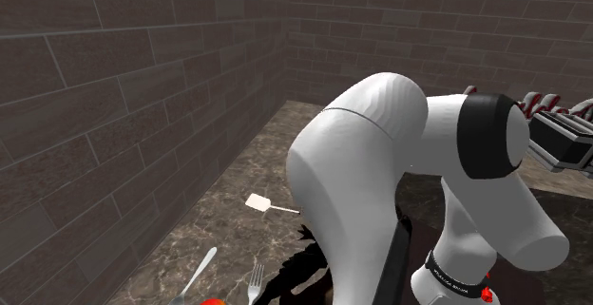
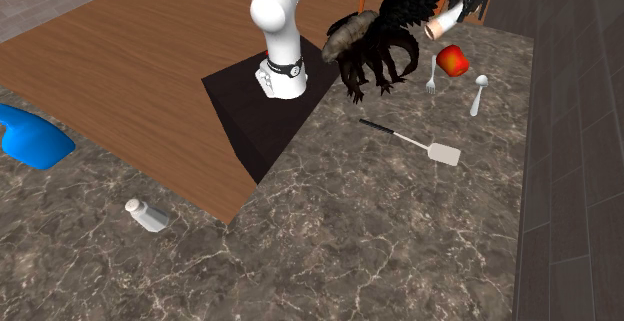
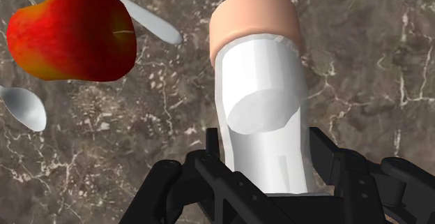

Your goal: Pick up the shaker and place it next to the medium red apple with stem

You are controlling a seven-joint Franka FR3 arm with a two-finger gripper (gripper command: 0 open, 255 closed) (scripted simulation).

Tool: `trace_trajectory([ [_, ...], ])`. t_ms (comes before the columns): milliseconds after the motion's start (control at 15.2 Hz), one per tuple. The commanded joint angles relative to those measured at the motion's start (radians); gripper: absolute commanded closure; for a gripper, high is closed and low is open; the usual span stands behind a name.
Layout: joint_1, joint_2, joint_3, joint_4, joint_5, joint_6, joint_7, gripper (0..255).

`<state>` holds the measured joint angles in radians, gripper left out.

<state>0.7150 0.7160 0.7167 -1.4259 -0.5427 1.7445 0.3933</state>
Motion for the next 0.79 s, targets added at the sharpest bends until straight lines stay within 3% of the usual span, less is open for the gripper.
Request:
trace_trajectory([
  [0,0.0,0.01,-0.005,-0.01,-0.007,0.018,0.005,255],
  [726,0.006,0.055,-0.025,-0.039,-0.035,0.084,0.025,255],
])
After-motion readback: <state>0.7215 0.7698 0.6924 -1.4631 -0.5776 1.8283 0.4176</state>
